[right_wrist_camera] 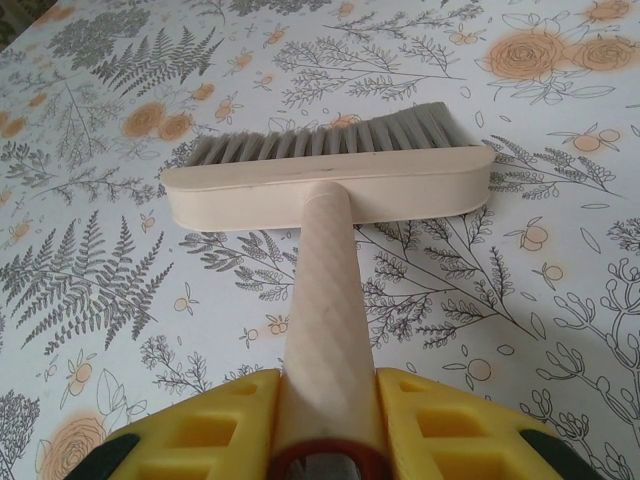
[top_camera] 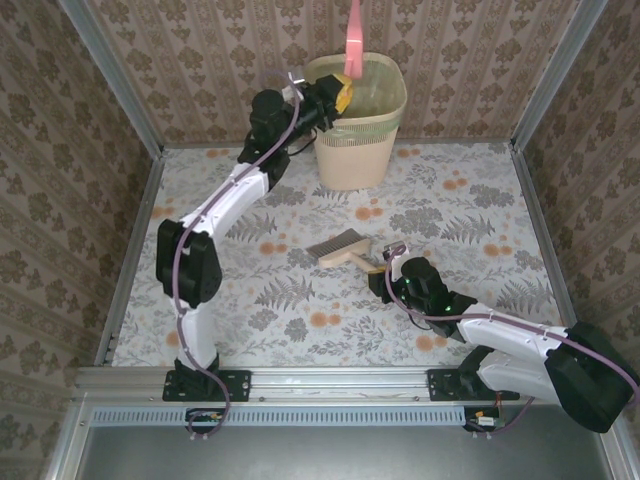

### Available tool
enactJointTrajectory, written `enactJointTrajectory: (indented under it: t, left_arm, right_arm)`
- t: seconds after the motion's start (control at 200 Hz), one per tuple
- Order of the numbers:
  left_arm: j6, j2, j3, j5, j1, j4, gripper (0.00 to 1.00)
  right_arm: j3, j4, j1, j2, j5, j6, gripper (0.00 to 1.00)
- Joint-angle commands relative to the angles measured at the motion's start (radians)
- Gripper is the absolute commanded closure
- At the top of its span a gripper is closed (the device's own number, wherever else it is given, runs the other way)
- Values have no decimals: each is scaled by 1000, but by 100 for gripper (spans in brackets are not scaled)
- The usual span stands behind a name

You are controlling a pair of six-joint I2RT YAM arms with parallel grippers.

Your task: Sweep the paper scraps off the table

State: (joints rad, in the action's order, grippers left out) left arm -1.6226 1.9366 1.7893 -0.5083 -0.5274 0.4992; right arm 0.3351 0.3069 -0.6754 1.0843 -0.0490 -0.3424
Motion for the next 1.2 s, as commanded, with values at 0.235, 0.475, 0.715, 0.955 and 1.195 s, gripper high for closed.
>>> enactJointTrajectory:
  t: [0.235,0.475,0.715,0.955,1.195]
  left_arm:
    - [704,-475,-432,29,-133,-372,100]
    - [960,-805,-724,423,-247,-701,100]
    - [965,-1049,-1024,677,-249,-916,100]
    - [931,-1048,-1165,688,-246,-959,100]
    - [924,-843,-1203,639,-246,-836,100]
  right_arm:
    - [14,-12,-7,-60,-76,7,100]
    - [-17,-26,-7,-126,-182,16,100]
    - [-94,39,-7,-200,-356,48,100]
    - [-104,108,-8,-128,-461,50,100]
    - [-45,119,-17,32,-416,43,100]
